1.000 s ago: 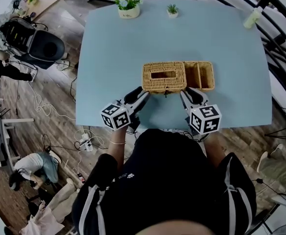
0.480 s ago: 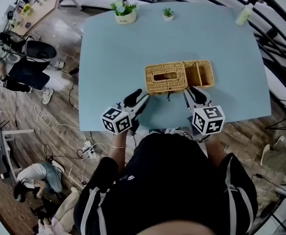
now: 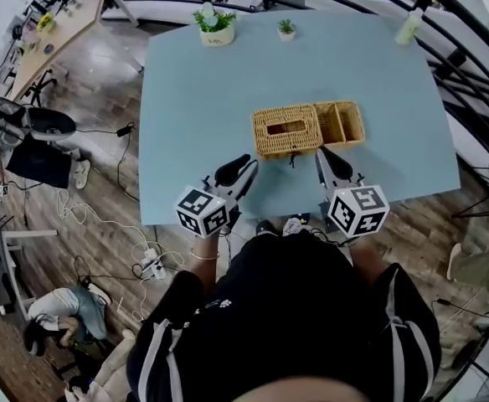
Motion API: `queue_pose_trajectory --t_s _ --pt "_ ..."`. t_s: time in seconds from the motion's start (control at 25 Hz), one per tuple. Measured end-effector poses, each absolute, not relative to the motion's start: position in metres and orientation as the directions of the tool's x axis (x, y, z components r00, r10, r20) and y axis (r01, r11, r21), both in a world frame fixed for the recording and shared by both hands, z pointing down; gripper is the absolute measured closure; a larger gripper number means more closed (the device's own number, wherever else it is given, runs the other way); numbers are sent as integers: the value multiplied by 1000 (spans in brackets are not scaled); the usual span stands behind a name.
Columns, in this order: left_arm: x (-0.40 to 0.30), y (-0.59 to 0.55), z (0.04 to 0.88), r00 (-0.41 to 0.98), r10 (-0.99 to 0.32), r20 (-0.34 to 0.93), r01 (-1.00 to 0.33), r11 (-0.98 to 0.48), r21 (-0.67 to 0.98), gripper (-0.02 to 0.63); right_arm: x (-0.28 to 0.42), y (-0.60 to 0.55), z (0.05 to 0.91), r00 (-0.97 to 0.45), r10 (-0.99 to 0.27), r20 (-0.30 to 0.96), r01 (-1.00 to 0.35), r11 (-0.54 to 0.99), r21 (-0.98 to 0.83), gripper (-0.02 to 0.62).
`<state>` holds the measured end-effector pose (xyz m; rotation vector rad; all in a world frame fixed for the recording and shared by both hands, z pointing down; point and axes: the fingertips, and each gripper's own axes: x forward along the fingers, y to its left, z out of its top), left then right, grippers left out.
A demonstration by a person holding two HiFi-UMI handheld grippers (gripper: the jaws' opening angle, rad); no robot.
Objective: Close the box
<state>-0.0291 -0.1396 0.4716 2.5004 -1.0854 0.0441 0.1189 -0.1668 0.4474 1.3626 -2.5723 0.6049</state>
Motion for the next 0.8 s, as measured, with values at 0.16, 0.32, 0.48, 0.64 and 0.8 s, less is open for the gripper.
queue_pose_trajectory --t_s 0.16,0.32,0.48,0.64,0.8 --pt "-28 -133 452 705 -697 135 -695 -639 329 549 117 -154 436 -562 -766 312 -826 498 -264 595" --pt "-26 -129 436 716 -693 89 -682 -666 301 575 115 -146 428 -558 -774 299 -828 498 -258 595" --pt "-25 -122 429 732 -677 69 -666 -691 281 583 112 -138 424 -550 -785 284 -833 494 -248 595" --pt "-28 -113 432 738 -670 73 -662 -699 271 583 105 -129 425 -558 -781 280 -828 504 -244 595" --pt "-36 -104 436 733 -675 91 -672 -695 256 581 94 -120 429 -571 -770 284 -820 518 -244 595"
